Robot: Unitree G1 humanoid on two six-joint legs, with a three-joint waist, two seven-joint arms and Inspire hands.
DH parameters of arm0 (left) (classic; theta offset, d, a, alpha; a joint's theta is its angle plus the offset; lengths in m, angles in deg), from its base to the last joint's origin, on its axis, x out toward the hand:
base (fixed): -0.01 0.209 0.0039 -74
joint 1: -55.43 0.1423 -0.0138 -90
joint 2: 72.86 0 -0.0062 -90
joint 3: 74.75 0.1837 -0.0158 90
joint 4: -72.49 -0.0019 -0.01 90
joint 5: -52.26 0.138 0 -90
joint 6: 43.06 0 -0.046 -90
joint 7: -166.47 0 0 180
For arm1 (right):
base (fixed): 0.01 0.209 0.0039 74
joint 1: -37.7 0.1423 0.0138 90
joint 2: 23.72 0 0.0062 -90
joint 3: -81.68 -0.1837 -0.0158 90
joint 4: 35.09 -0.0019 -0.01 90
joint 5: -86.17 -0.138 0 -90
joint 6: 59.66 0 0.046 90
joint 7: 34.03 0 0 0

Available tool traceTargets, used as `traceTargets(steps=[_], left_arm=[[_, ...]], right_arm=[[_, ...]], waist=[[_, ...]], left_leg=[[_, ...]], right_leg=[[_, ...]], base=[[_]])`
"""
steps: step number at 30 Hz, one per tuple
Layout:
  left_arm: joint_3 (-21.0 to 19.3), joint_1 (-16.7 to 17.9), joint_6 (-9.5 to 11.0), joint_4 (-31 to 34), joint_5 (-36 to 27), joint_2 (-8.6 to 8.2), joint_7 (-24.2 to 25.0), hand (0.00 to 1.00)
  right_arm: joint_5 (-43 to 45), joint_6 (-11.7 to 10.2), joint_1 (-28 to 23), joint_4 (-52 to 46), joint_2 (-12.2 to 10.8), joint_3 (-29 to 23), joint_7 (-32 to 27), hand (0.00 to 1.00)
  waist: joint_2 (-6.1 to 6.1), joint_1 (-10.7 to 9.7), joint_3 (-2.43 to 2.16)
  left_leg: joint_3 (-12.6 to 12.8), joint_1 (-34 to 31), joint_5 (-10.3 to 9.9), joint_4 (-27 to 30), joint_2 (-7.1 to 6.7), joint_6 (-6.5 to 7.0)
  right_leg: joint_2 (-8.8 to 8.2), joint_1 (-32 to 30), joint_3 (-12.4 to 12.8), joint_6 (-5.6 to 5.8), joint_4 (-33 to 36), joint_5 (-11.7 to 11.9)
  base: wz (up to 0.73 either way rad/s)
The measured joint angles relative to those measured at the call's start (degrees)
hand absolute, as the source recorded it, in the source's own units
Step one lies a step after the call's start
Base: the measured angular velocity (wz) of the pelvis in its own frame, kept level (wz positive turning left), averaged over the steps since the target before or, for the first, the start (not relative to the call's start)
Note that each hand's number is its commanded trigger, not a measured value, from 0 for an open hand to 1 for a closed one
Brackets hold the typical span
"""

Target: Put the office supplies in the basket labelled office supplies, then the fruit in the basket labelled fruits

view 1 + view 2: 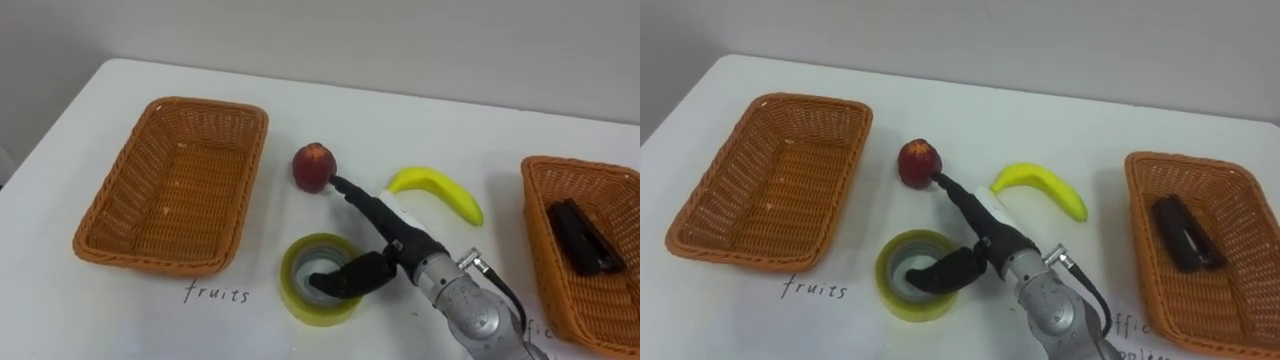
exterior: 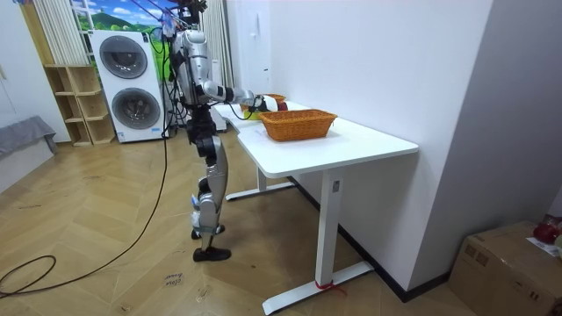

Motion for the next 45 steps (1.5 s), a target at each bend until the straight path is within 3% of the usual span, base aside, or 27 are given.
traceTargets(steps=[15, 18, 32, 33, 35, 36, 45], left_arm=[[-1.9, -0.2, -1.2, 0.2, 0.4, 0.46, 1.8, 0.0], [-3.0, -0.3, -1.2, 0.2, 0.4, 0.59, 2.9, 0.0], [-3.0, -0.4, -1.1, 0.0, 0.5, 1.84, 4.1, 0.0], [-3.0, -0.4, -1.1, 0.0, 0.7, 2.05, 4.1, 0.0], [-3.0, -0.4, -1.1, 0.0, 0.9, 2.31, 4.0, 0.0], [-3.0, -0.4, -1.1, 0.0, 0.9, 2.39, 4.0, 0.0], [-3.1, -0.5, -0.7, 0.0, 0.9, 2.67, 3.9, 0.0]], right_arm=[[5.3, 5.5, 3.3, -1.0, 0.3, -0.5, 7.6, 0.0], [7.4, 6.0, 3.3, -1.6, 0.3, -0.8, 9.4, 0.0], [11.1, 6.3, 3.3, -3.0, 0.4, -1.7, 14.0, 0.0], [11.3, 6.3, 3.3, -3.2, 0.4, -1.7, 14.4, 0.14], [11.5, 6.3, 3.2, -3.3, 0.4, -1.7, 14.7, 0.89], [11.8, 6.3, 3.2, -3.4, 0.4, -1.7, 14.9, 1.0], [17.1, 6.1, 4.8, -2.7, 0.5, -2.2, 14.3, 1.0]], waist=[[-2.09, 1.4, -0.16], [-2.64, 1.7, -0.17], [-2.84, 1.8, -0.15], [-2.96, 1.8, -0.17], [-3.14, 1.8, -0.16], [-3.21, 1.8, -0.16], [-3.45, 2.2, -0.21]], left_leg=[[-0.8, 0.4, 0.1, 0.3, -0.35, 0.08], [-0.8, 0.5, 0.1, 0.3, -0.35, 0.07], [-1.0, 0.9, 0.1, 0.1, -0.32, 0.09], [-1.0, 0.9, 0.1, 0.0, -0.32, 0.09], [-1.0, 1.0, 0.1, -0.1, -0.31, 0.09], [-1.0, 1.0, 0.1, -0.1, -0.29, 0.09], [-1.0, 1.4, 0.1, -0.2, -0.17, 0.1]], right_leg=[[-0.08, 0.7, 0.2, 0.0, 0.0, 0.0], [-0.06, 0.8, 0.2, 0.0, 0.1, 0.0], [-0.05, 1.1, 0.2, 0.0, 0.0, 0.0], [-0.04, 1.1, 0.2, 0.0, 0.0, 0.0], [-0.03, 1.2, 0.2, 0.0, 0.0, 0.0], [-0.04, 1.2, 0.3, 0.0, 0.0, 0.0], [0.0, 1.5, 0.4, 0.0, -0.4, 0.0]], base=[[0.0], [0.0], [0.0], [0.0], [0.0], [0.0], [0.0]])
